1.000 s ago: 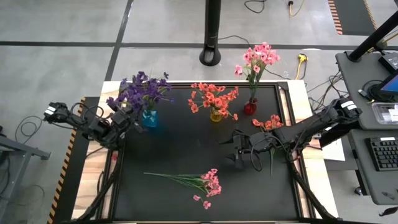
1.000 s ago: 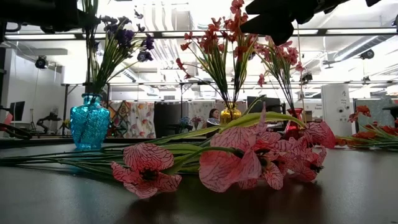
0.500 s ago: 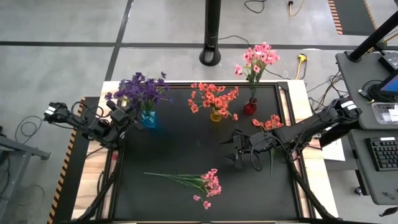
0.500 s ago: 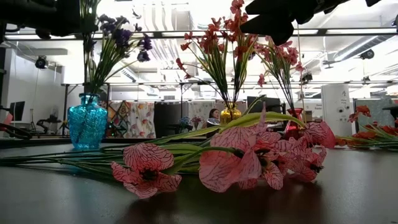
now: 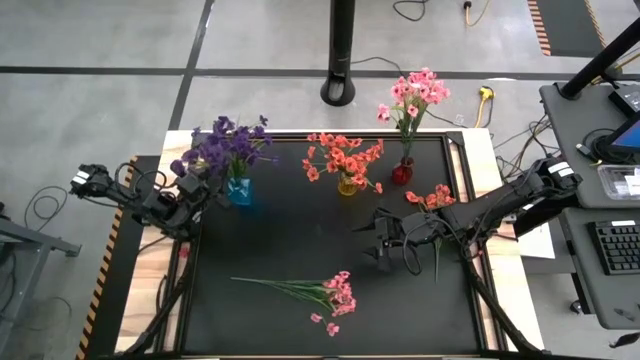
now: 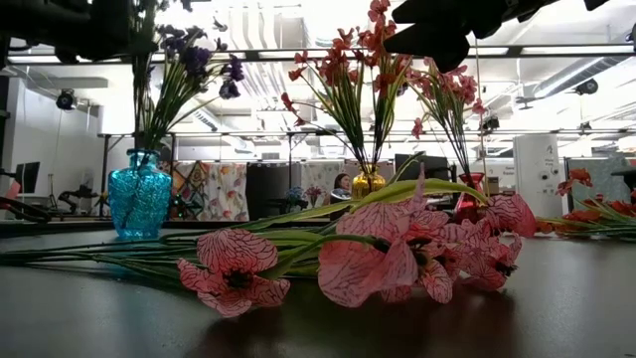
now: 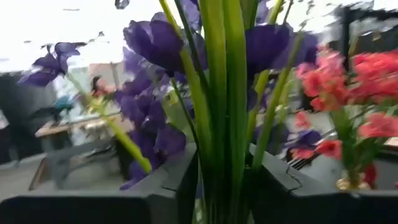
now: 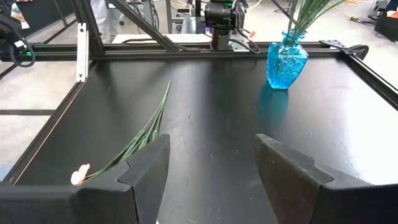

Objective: Sort flowers into vase by color
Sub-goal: Put the violet flowers into the blue flower vase

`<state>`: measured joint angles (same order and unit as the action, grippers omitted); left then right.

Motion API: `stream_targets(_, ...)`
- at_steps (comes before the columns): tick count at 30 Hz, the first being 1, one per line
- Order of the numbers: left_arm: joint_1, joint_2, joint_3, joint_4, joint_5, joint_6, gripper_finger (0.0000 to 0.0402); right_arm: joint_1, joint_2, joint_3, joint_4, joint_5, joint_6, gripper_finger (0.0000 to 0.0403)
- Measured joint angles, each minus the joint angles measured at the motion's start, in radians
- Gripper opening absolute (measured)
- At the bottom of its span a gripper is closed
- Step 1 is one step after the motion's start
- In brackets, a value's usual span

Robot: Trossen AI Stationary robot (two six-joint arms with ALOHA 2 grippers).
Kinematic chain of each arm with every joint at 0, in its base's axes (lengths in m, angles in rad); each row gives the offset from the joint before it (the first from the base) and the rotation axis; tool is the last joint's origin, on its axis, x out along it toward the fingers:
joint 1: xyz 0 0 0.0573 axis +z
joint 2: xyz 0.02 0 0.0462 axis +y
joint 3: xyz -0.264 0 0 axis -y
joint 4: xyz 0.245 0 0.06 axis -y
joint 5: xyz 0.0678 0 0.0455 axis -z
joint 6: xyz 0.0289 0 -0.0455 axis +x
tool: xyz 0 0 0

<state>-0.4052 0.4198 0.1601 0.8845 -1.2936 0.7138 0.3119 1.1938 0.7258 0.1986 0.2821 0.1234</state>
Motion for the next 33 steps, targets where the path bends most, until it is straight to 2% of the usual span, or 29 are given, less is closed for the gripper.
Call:
stream_targets(5, -0.017, 0.005, 0.009, -0.001, -0.135, -0.016, 0.0148, 0.000, 0.000, 0.000, -0.009, 0.000, 0.010, 0.0226)
stream_targets(10, -0.067, 0.016, 0.009, -0.003, -0.167, -0.036, 0.0207, 0.000, 0.000, 0.000, -0.014, 0.000, 0.015, 0.0226)
stream_targets(15, -0.133, 0.033, 0.009, -0.002, -0.273, -0.077, 0.0265, 0.000, 0.000, 0.000, -0.016, 0.000, 0.024, 0.0226)
stream_targets(18, -0.178, 0.041, 0.015, -0.003, -0.275, -0.092, 0.0290, 0.000, 0.000, 0.000, -0.023, 0.000, 0.035, 0.0226)
stream_targets(24, -0.228, 0.070, 0.093, -0.002, -0.277, -0.120, 0.0312, 0.000, 0.000, 0.000, -0.034, 0.000, 0.048, 0.0226)
stream_targets(33, -0.245, 0.152, 0.238, -0.011, -0.279, -0.098, 0.0316, 0.000, 0.000, 0.000, -0.040, 0.000, 0.052, 0.0226)
